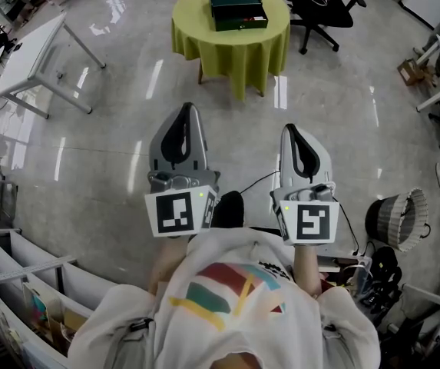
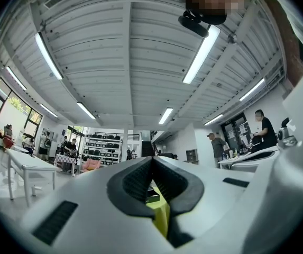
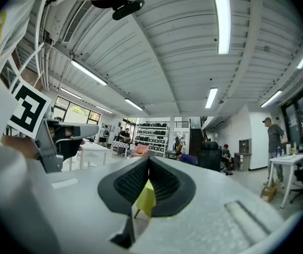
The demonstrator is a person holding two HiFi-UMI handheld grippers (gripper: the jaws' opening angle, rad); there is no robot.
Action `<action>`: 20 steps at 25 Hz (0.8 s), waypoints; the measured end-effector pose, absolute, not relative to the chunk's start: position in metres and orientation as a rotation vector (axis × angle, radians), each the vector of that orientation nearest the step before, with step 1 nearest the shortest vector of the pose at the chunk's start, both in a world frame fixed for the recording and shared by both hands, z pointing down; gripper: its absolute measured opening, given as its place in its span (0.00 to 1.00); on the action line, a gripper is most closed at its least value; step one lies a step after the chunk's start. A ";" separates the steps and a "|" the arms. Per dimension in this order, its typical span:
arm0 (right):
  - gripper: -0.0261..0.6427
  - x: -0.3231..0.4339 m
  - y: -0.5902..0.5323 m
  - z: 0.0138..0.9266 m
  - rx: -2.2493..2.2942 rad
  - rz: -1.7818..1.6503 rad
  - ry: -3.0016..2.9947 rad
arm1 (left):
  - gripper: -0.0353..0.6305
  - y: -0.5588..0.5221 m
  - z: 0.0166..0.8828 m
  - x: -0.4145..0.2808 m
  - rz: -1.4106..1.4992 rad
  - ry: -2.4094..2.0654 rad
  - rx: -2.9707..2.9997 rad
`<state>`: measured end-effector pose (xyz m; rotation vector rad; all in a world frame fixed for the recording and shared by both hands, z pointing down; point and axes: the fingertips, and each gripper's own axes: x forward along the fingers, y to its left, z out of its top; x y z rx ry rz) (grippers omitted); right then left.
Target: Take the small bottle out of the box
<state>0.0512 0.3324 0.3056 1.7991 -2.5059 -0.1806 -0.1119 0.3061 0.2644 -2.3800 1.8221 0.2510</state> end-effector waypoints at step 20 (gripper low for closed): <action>0.05 0.086 0.235 0.310 1.871 -0.265 -2.456 | 0.08 0.185 0.270 -0.075 0.320 1.738 -2.439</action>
